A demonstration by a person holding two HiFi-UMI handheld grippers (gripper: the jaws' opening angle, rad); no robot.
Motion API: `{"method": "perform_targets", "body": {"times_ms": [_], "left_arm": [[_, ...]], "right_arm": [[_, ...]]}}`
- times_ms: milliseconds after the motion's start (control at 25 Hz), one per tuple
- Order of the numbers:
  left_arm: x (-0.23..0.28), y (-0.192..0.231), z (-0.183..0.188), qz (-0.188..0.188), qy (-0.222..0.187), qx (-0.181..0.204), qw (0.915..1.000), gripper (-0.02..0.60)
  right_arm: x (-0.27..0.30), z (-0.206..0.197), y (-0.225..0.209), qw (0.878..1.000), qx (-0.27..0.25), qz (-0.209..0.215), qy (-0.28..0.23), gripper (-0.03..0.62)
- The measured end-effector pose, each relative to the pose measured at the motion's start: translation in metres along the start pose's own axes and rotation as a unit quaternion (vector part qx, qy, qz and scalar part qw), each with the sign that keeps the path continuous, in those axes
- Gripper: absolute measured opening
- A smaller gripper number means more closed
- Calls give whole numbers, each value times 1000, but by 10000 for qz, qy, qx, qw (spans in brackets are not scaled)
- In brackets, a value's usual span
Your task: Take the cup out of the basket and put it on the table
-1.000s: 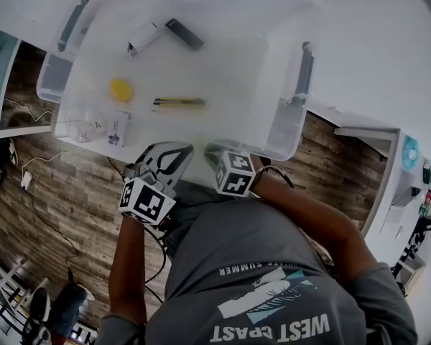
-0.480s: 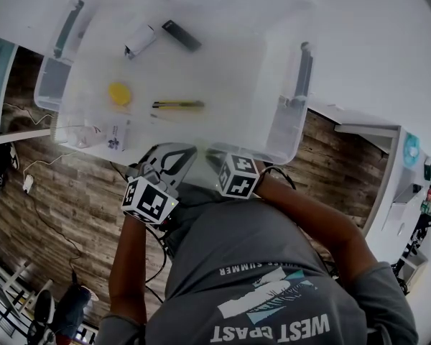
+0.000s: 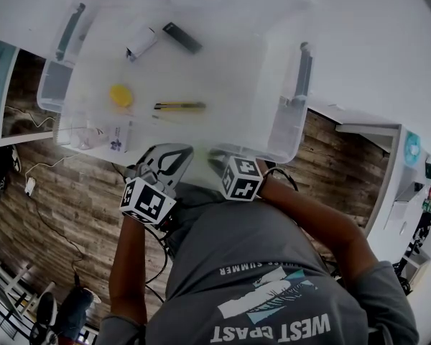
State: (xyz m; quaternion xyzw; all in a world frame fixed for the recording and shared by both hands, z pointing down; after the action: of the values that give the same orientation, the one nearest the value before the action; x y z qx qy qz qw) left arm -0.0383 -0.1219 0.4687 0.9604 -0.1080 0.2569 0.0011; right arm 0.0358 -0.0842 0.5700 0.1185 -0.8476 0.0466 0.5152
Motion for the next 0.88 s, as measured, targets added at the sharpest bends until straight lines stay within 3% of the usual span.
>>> {"method": "perform_targets", "body": {"times_ms": [320, 880], "left_arm": [[-7, -4, 0, 50, -9, 29, 10000, 9], [-15, -13, -3, 99, 20, 49, 9999, 9]], "right_arm": [[-3, 5, 7, 9978, -637, -168, 77, 64], [-8, 12, 23, 9969, -772, 73, -149, 64]]}}
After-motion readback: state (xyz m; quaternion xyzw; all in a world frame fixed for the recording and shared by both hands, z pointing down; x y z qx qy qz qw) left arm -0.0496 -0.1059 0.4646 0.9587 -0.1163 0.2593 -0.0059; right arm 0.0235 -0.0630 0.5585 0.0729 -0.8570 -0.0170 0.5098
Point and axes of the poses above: the fingertips, and each gripper's own axes: x forward along the fingers, y to its left, z out of its top, the point moved 4 cm from there along -x, backward along the fingers, and after that the axes turned 6 degrees about -z, right-handed, at the moved point
